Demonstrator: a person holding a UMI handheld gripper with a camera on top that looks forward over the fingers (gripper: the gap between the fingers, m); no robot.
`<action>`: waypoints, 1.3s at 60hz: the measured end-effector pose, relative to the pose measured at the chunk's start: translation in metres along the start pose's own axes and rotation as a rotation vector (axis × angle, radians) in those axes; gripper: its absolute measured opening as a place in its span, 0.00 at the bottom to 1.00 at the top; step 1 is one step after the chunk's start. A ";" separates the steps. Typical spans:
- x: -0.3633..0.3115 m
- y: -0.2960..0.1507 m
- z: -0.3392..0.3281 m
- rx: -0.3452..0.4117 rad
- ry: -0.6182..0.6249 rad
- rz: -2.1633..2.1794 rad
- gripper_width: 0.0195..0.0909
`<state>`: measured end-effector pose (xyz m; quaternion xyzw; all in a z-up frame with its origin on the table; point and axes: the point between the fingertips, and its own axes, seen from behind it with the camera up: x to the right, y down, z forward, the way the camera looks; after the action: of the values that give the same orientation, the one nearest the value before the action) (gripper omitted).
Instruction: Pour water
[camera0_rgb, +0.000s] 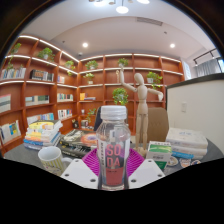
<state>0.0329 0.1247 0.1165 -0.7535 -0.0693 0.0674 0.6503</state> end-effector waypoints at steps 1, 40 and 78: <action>0.000 0.000 -0.001 0.002 0.001 0.014 0.18; -0.003 0.030 0.007 -0.026 0.023 -0.020 0.55; -0.052 0.027 -0.195 -0.076 0.266 0.084 0.96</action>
<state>0.0193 -0.0784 0.1185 -0.7822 0.0464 -0.0085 0.6212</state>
